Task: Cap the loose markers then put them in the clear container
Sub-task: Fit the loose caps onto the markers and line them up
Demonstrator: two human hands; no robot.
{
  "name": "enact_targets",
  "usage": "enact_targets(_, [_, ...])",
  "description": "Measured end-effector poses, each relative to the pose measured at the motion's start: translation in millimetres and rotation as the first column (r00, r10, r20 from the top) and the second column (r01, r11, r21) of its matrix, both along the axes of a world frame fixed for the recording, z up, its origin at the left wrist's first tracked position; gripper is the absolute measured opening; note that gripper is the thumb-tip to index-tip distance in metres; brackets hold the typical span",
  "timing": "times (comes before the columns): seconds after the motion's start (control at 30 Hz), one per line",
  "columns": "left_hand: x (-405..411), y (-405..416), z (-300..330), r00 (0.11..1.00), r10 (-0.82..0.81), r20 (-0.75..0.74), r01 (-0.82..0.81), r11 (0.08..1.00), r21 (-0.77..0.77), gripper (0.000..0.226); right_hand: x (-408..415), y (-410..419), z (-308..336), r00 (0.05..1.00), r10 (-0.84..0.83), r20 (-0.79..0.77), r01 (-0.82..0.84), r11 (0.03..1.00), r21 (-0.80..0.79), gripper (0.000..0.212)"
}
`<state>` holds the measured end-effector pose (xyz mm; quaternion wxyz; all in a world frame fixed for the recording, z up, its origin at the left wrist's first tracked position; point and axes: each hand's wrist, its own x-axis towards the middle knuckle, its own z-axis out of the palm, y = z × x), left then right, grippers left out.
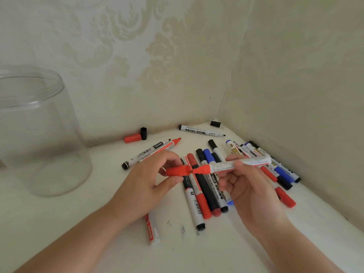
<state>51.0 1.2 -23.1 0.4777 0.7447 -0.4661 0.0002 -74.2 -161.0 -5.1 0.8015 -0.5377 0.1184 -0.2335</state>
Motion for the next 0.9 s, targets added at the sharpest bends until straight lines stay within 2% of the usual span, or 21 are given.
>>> enact_targets(0.1, [-2,0,0,0.999,-0.037,0.020,0.037,0.999,0.005,0.016,-1,3,-1,1.000,0.008,-0.015,-0.010,0.996,-0.089,0.013])
enact_targets(0.2, [-2,-1,-1,0.995,-0.072,0.064,0.070,0.997,0.039,0.015,-3,6,-2,0.998,0.053,-0.035,-0.058,0.980,-0.189,0.028])
enact_targets(0.23, [-1,-1,-1,0.991,-0.084,0.108,0.078,0.995,0.054,0.017,-3,7,-2,0.995,0.075,-0.062,-0.088,0.965,-0.248,0.035])
enact_targets(0.3, [0,0,-3,0.969,-0.116,0.218,0.098,0.991,0.093,0.021,-4,7,1,0.987,0.108,-0.116,-0.139,0.938,-0.318,0.031])
enact_targets(0.37, [-2,1,-2,0.949,-0.139,0.284,0.104,0.986,0.133,0.026,-5,4,5,0.980,0.162,-0.113,-0.186,0.949,-0.253,0.026])
enact_targets(0.47, [-10,0,0,0.929,-0.141,0.342,0.088,0.982,0.165,0.035,-5,4,7,0.964,0.237,-0.118,-0.248,0.964,-0.093,0.030])
enact_targets(0.6, [-15,-1,3,0.952,-0.144,0.269,0.107,0.983,0.146,0.035,-3,13,3,0.946,0.319,-0.052,-0.319,0.948,0.004,0.026])
enact_targets(0.77, [-18,-2,2,0.946,-0.157,0.283,0.133,0.986,0.103,0.037,-6,18,3,0.963,0.262,-0.064,-0.263,0.965,0.000,0.029])
enact_targets(0.83, [-15,-2,3,0.965,-0.139,0.224,0.133,0.990,0.042,0.038,-6,26,4,0.980,0.190,-0.066,-0.197,0.974,-0.114,0.029])
enact_targets(0.9, [-11,-2,6,0.987,-0.125,0.105,0.130,0.990,-0.049,0.034,-4,36,6,0.993,0.102,-0.056,-0.115,0.929,-0.350,0.025])
